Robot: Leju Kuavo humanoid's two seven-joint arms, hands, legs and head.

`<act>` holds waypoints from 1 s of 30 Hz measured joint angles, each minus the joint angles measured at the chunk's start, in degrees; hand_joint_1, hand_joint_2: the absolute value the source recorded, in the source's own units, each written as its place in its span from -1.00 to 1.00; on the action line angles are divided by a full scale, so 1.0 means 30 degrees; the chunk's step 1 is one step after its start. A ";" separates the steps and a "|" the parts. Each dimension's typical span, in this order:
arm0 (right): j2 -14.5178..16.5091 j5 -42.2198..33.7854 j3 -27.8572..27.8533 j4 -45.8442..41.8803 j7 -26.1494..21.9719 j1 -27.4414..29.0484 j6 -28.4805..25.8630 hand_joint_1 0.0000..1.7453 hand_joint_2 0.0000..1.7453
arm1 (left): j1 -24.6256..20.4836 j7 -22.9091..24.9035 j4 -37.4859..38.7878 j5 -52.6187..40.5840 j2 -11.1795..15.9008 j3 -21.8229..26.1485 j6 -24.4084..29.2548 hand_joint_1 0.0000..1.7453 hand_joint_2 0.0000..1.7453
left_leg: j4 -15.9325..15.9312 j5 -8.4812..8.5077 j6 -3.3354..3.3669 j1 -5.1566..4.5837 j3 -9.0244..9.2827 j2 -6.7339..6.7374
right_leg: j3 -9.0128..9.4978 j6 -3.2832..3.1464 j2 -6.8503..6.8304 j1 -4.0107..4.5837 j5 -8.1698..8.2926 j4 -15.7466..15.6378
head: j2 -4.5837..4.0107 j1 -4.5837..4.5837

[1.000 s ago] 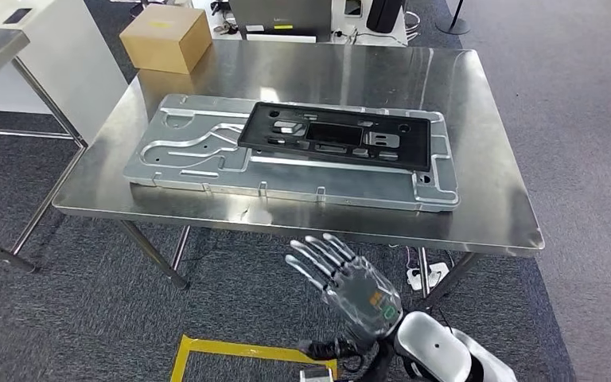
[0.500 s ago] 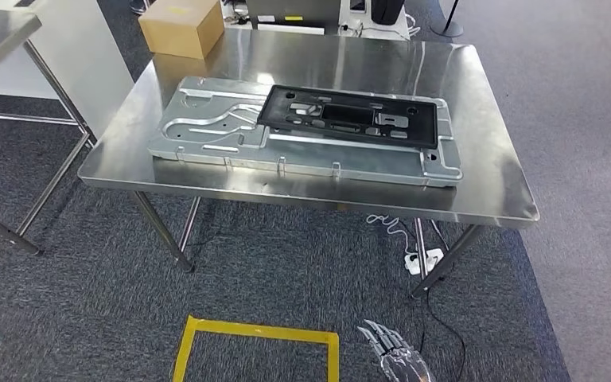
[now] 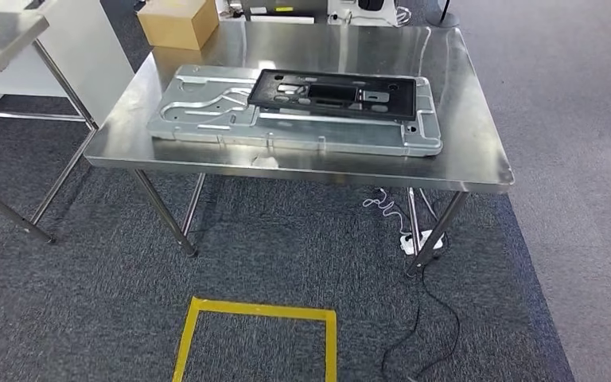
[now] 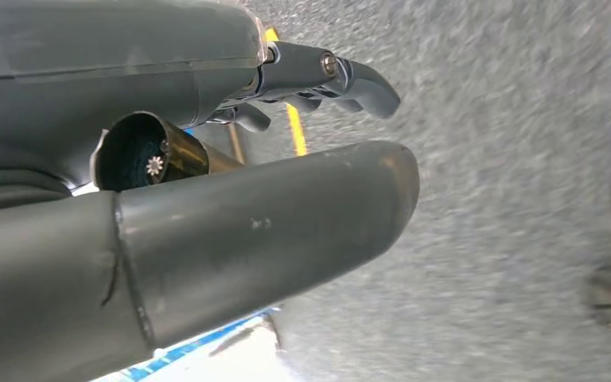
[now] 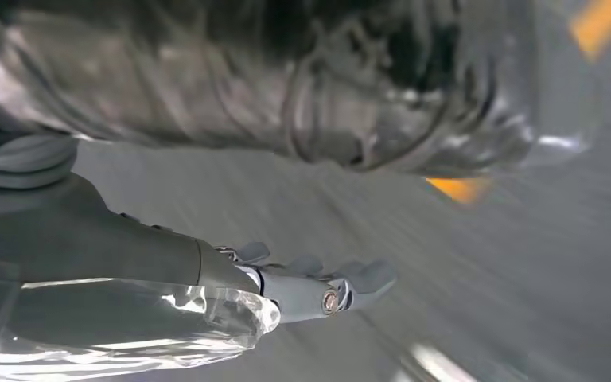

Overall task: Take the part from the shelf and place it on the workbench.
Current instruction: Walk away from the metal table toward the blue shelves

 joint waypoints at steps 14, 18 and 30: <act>0.7177 -0.8235 -0.9344 1.5287 0.2896 -0.4366 0.2384 -1.00 1.00 | 0.5400 -0.2224 -0.5668 -0.0007 0.1148 -1.2749 -0.1948 -1.00 -1.00 | -0.5374 0.2109 0.1178 -0.0053 0.3399 0.0177 | -0.2931 0.0973 0.0254 -0.0061 -0.2184 0.4172 | -0.0009 0.0104; 0.7545 -0.7604 -0.9374 1.6530 0.5278 -0.4877 0.0358 -1.00 1.00 | 0.6065 -0.2428 -0.6663 -0.0007 0.1049 -1.3887 -0.2418 -1.00 -1.00 | -0.5044 0.2969 0.1126 -0.0204 0.2048 0.0188 | -0.1812 0.0891 0.0257 -0.0005 -0.1716 0.5657 | -0.0007 0.0109; 0.7691 -0.6625 -0.8925 1.7153 0.5209 -0.5101 -0.0600 -1.00 1.00 | 0.6898 -0.2448 -0.8374 -0.0002 0.0453 -1.4598 -0.2914 -1.00 -1.00 | -0.0427 0.0270 0.0052 -0.0062 -0.0150 0.0045 | 0.0821 -0.0124 0.0012 0.0146 -0.0291 -0.0394 | -0.0006 0.0097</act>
